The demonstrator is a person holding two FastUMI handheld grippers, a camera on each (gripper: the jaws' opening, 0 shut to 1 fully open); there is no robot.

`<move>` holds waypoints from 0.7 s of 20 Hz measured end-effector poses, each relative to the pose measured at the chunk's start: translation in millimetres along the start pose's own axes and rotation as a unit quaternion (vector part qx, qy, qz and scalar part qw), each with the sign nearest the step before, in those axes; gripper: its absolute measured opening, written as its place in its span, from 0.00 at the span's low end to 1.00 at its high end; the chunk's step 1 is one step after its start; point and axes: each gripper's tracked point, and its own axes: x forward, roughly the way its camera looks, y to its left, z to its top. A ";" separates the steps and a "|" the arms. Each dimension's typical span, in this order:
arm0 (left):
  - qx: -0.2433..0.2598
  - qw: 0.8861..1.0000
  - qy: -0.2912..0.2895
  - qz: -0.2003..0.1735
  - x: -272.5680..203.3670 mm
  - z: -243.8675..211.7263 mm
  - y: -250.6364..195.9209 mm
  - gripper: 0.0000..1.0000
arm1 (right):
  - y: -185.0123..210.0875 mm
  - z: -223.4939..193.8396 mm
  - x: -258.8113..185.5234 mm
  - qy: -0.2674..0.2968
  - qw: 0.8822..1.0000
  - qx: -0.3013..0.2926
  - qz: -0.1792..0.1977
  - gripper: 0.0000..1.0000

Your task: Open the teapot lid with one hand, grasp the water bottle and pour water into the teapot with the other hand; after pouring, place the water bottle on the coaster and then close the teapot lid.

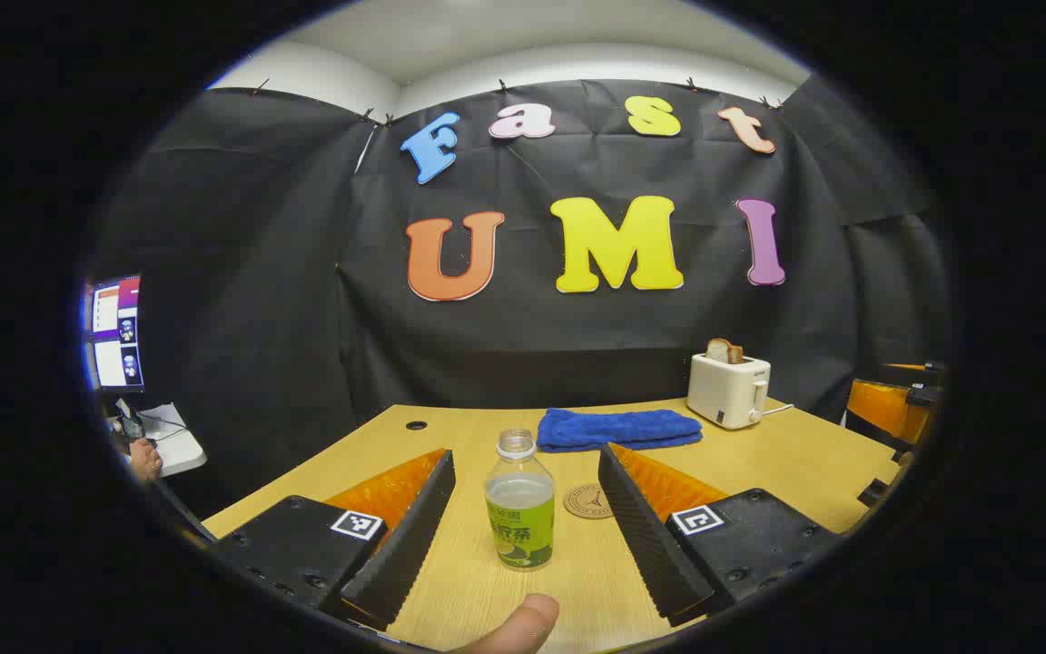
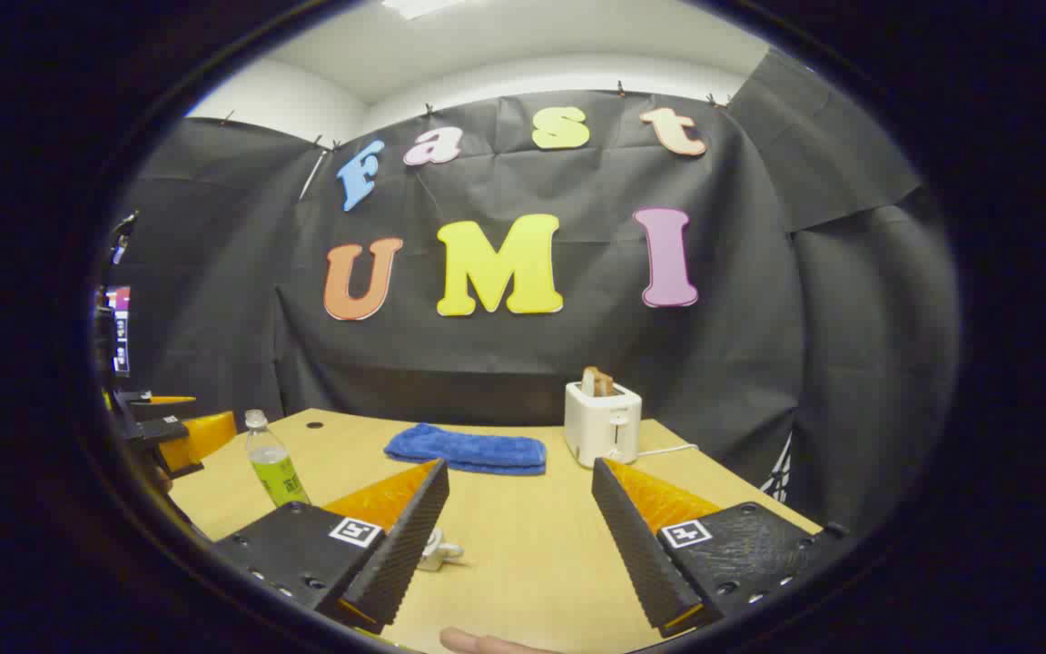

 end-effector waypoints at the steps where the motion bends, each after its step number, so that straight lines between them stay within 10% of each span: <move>1: -0.002 1.000 0.001 0.003 1.0 -0.7 3.8 0.99 | 1.5 -1.7 2.0 0.003 1.000 0.003 0.005 0.95; 14: -0.006 1.000 0.021 0.006 12.2 -14.5 23.6 0.99 | 58.3 -69.4 47.8 0.014 0.999 -0.047 0.014 0.97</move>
